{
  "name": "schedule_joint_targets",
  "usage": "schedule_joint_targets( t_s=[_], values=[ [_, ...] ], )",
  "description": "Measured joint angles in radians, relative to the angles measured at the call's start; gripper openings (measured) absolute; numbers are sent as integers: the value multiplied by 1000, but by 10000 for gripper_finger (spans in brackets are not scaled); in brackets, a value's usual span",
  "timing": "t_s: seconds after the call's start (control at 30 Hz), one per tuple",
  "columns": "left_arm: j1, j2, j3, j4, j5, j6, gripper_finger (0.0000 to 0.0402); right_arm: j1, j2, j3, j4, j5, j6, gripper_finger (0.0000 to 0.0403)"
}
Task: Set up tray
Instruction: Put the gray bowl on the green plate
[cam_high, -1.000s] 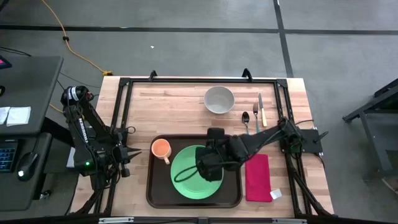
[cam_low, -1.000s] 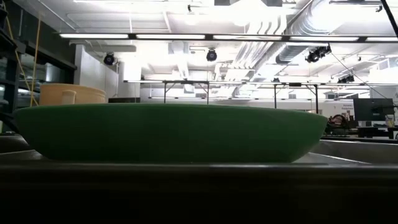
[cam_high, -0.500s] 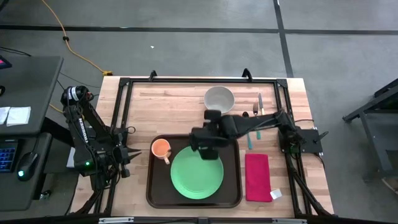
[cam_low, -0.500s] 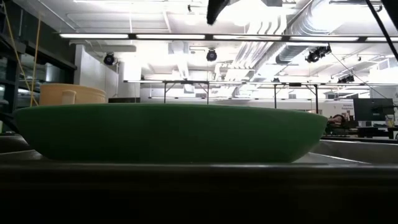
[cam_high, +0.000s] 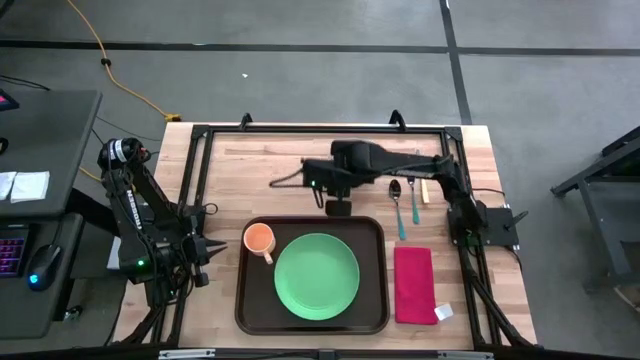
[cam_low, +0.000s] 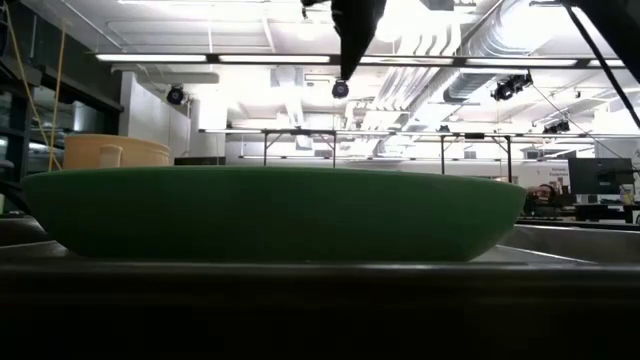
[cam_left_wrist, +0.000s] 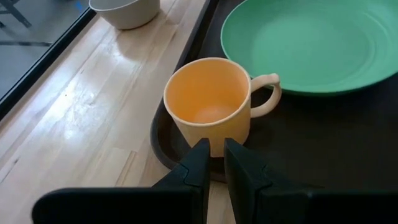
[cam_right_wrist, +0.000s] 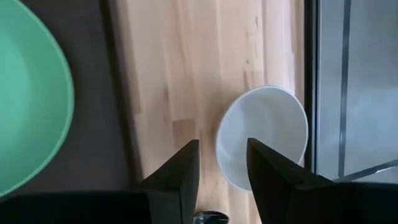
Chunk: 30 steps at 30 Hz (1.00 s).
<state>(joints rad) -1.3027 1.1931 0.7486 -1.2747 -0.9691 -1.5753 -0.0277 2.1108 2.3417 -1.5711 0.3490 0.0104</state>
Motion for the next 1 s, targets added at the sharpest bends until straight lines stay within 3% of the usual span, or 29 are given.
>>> schedule_joint_targets(
  t_s=[0.5,0.7,1.0],
  values=[
    [0,0,0,2,19,0,79,-179,0,0,0,-109,-169,110],
    [0,0,0,2,19,-4,79,-210,0,0,0,-125,-213,110],
    [0,0,0,11,18,-5,79,-221,0,0,0,-232,-222,110]
  ],
)
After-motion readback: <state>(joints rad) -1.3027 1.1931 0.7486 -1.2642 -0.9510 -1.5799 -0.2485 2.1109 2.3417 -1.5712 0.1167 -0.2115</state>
